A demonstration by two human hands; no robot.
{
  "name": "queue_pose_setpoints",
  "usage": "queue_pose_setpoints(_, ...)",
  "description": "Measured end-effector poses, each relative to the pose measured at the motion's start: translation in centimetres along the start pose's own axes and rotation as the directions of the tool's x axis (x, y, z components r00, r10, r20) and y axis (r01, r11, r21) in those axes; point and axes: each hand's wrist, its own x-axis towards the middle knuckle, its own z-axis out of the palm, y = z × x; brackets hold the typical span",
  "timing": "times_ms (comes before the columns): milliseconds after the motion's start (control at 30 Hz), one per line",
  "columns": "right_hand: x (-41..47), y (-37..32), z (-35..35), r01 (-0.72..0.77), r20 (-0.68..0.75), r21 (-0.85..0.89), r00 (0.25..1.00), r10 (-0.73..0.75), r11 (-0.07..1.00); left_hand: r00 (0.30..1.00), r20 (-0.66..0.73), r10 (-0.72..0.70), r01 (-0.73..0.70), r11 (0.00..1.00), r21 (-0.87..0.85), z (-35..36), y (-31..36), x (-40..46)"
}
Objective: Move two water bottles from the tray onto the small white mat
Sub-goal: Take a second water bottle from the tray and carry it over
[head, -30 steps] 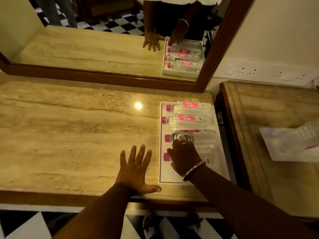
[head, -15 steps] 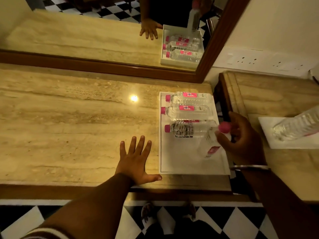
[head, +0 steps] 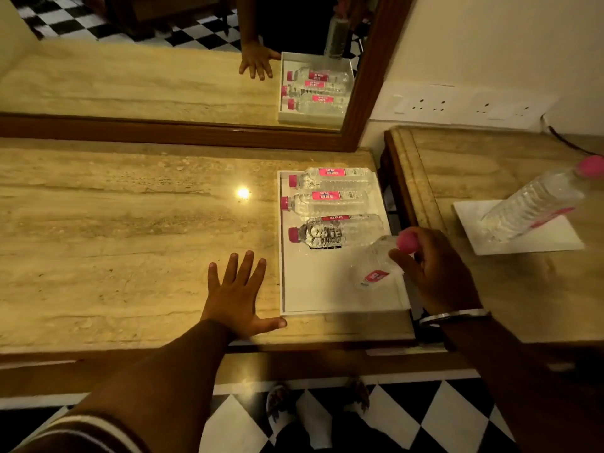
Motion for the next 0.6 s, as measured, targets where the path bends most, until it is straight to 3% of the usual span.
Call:
queue_pose_setpoints(133, -1.4, 1.0, -2.5, -0.044, -0.068, 0.106, 0.996, 0.051, 0.993, 0.996, 0.079, -0.035, 0.032, 0.999, 0.040, -0.7, 0.5, -0.3)
queue_pose_setpoints(333, -3.9, 3.9, -11.2, 0.035, -0.094, 0.302, 0.996, -0.007, 0.953, 0.967, 0.237, -0.098, 0.080, 0.993, 0.084, -6.5, 3.2, -0.3)
queue_pose_setpoints(467, -5.5, 7.7, -16.3, -0.004, -0.095, 0.407, 0.994, 0.047, 0.914, 0.978, 0.114, -0.173, 0.172, 0.985, 0.023, -9.8, 8.5, 0.6)
queue_pose_setpoints(600, -6.9, 13.2, -20.3, 0.012, -0.064, 0.483, 0.998, 0.021, 0.876, 0.996, 0.012, -0.092, 0.092, 0.995, -0.024, -10.5, 18.5, 3.2)
